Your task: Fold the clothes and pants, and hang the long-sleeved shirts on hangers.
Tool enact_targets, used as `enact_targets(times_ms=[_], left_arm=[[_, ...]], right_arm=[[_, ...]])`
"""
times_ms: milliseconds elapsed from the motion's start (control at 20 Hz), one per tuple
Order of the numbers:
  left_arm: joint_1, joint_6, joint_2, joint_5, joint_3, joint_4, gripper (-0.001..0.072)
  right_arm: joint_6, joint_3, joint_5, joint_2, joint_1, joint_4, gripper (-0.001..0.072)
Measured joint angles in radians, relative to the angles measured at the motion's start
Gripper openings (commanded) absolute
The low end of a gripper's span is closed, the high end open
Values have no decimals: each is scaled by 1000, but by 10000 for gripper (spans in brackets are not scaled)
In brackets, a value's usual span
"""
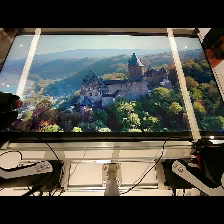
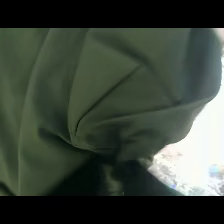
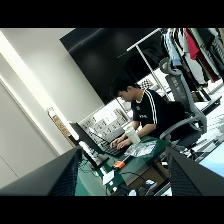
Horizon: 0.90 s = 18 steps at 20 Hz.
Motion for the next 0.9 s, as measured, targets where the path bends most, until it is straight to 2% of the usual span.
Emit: enact_targets(times_ms=[200,350,500,650,750,900], left_arm=[[-33,-52,28,9,0,3,10],[-88,-111,127,59,6,-7,11],[-151,-196,269,185,12,-8,10],[-230,-307,425,376,16,-39,10],[-314,-348,514,493,18,-79,8],[-491,-378,600,584,24,-120,8]], right_arm=[[0,0,0,0,0,0,581],[0,0,0,0,0,0,582],[0,0,0,0,0,0,581],[0,0,0,0,0,0,581],[0,0,-1,0,0,-2,581],[0,0,-7,0,0,-3,581]])
